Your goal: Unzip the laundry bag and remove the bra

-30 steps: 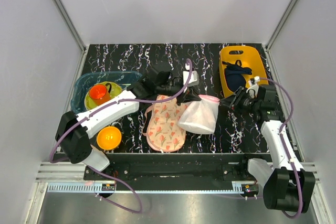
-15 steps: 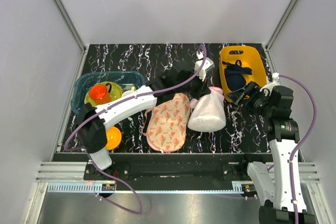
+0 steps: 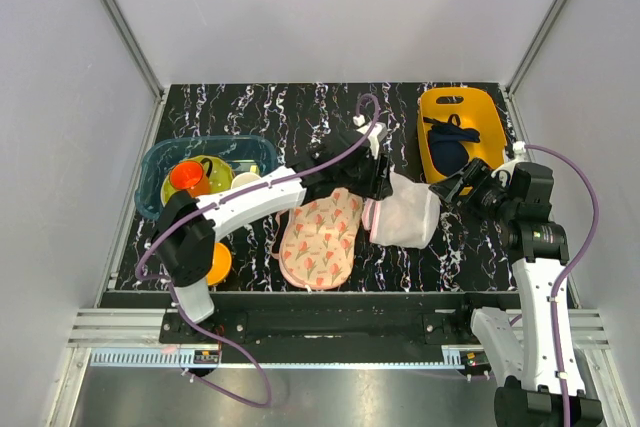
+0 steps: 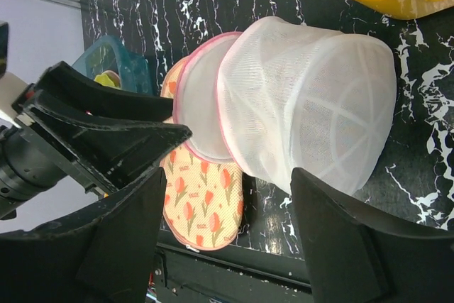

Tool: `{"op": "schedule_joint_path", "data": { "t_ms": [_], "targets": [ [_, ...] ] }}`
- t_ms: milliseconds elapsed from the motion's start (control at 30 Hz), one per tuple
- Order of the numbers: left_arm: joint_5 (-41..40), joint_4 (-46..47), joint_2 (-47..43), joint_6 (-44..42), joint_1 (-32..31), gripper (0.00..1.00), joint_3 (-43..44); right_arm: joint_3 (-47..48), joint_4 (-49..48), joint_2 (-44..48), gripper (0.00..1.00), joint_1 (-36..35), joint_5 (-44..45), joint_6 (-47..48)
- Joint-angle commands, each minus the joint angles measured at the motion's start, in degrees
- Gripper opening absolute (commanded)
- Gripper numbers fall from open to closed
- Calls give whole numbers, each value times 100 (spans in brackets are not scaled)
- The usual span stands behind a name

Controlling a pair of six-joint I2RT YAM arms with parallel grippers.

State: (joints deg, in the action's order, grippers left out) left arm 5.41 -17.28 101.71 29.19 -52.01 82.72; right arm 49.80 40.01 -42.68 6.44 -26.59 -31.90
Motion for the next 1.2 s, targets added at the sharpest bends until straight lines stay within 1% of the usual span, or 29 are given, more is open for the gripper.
{"op": "schedule_joint_path", "data": {
  "t_ms": [0,100,167,300,400,533,567,600,633,667,733,767,800,900,967,1033,1100,1167],
  "targets": [
    [-417,40,-441,-10,208,59,-97,91,16,31,78,24,-57,131],
    [-296,84,-503,25,410,60,-273,56,25,49,78,24,-74,149],
    [-225,84,-407,34,472,60,-335,47,7,14,79,24,-110,140],
    [188,365,-30,60,472,60,-502,38,-46,-56,79,24,-197,158],
    [232,261,366,113,525,59,-388,73,-46,-83,79,24,-250,175],
    [215,286,429,157,604,57,-397,118,59,-48,79,24,-259,210],
    [206,356,402,157,613,52,-458,118,60,-30,79,24,-259,219],
    [258,409,333,157,622,41,-493,100,60,-30,79,24,-268,219],
    [302,427,297,183,665,27,-528,83,60,-22,79,24,-277,211],
    [329,340,271,236,692,0,-476,74,60,-21,79,24,-294,202],
    [373,94,113,306,762,0,-318,100,60,-30,79,24,-355,211],
    [356,-185,34,307,762,0,-248,109,77,-22,79,24,-382,219],
    [338,-301,-63,315,762,0,-39,135,86,-21,79,24,-408,228],
    [504,-487,-493,420,762,0,130,249,121,5,79,24,-592,254],
    [557,-662,-766,693,762,0,244,346,139,31,79,24,-777,211],
    [943,-776,-889,746,762,0,524,503,174,75,77,24,-952,176],
    [1346,-1101,-969,746,762,0,823,635,226,110,78,24,-1050,184],
    [1506,-1347,-1074,746,727,0,1167,890,331,119,78,24,-1120,263]
  ]
}}
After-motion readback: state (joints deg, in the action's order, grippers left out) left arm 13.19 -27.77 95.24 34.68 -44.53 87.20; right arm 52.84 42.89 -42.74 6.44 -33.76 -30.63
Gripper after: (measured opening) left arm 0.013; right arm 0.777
